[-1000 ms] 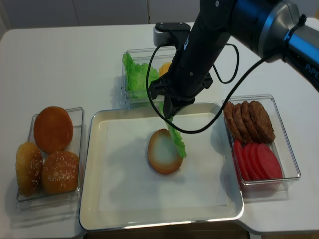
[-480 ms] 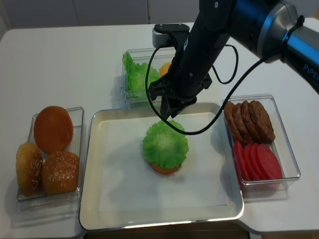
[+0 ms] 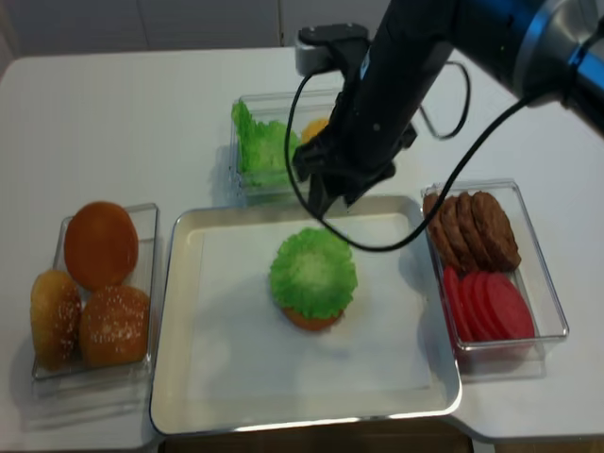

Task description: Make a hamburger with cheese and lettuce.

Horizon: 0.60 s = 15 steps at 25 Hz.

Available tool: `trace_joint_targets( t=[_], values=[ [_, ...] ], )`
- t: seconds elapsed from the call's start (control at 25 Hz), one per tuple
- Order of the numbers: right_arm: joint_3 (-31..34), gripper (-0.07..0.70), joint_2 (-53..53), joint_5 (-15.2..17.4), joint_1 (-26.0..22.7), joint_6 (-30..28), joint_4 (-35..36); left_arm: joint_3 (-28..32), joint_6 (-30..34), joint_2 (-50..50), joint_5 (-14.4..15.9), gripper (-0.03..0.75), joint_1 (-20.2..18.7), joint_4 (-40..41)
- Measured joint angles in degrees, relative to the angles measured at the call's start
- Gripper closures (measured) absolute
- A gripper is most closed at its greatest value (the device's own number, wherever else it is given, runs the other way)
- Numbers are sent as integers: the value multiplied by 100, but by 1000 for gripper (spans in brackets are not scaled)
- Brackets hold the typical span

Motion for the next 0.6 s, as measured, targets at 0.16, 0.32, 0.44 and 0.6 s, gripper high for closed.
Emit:
trace_joint_targets(
  t=[0.16, 0.32, 0.44, 0.6],
  values=[
    [0, 157, -241, 20, 0, 156, -631, 0, 0, 0, 0, 427, 0, 0],
    [0, 157, -517, 42, 0, 397, -1321, 0, 0, 0, 0, 427, 0, 0],
    [14, 157, -766, 42, 0, 466, -1606, 0, 0, 0, 0, 427, 0, 0],
    [251, 157, -1301, 65, 0, 466, -1765, 0, 0, 0, 0, 427, 0, 0]
  ],
)
